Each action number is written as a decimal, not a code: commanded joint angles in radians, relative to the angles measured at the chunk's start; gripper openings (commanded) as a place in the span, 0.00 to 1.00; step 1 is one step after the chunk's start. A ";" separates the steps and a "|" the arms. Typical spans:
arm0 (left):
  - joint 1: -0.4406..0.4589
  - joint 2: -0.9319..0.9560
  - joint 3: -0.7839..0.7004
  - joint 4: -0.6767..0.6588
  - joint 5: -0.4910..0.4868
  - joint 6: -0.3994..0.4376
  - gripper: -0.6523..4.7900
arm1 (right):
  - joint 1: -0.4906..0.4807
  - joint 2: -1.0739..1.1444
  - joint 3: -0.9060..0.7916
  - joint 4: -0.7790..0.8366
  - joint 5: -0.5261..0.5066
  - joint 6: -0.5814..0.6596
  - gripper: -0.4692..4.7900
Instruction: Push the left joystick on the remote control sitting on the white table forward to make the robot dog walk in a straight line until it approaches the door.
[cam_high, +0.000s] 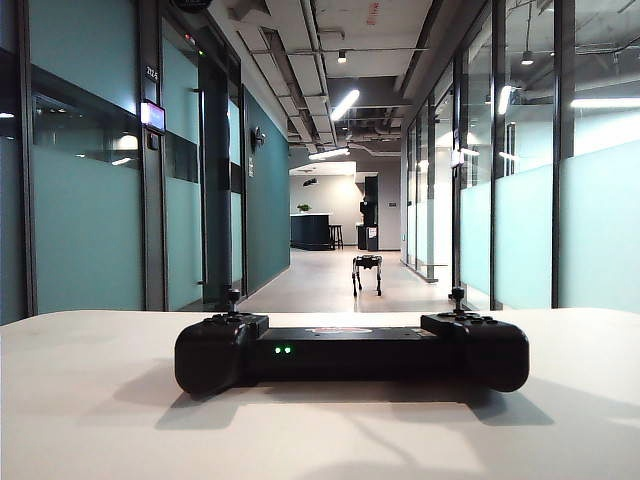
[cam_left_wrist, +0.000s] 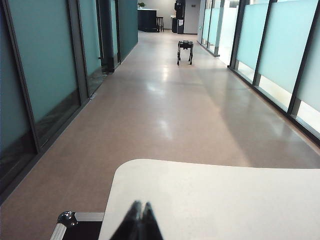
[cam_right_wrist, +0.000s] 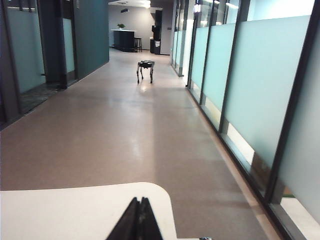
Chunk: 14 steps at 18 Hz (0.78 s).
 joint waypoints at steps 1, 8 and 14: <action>0.001 0.000 0.003 0.013 0.000 0.007 0.11 | 0.001 -0.003 -0.005 0.010 -0.009 0.001 0.08; 0.001 0.000 0.003 0.013 0.000 0.007 0.11 | 0.000 -0.003 -0.005 -0.056 -0.041 0.002 0.08; 0.001 0.000 0.003 0.013 0.000 0.007 0.11 | -0.001 -0.003 -0.005 -0.056 -0.034 0.016 0.08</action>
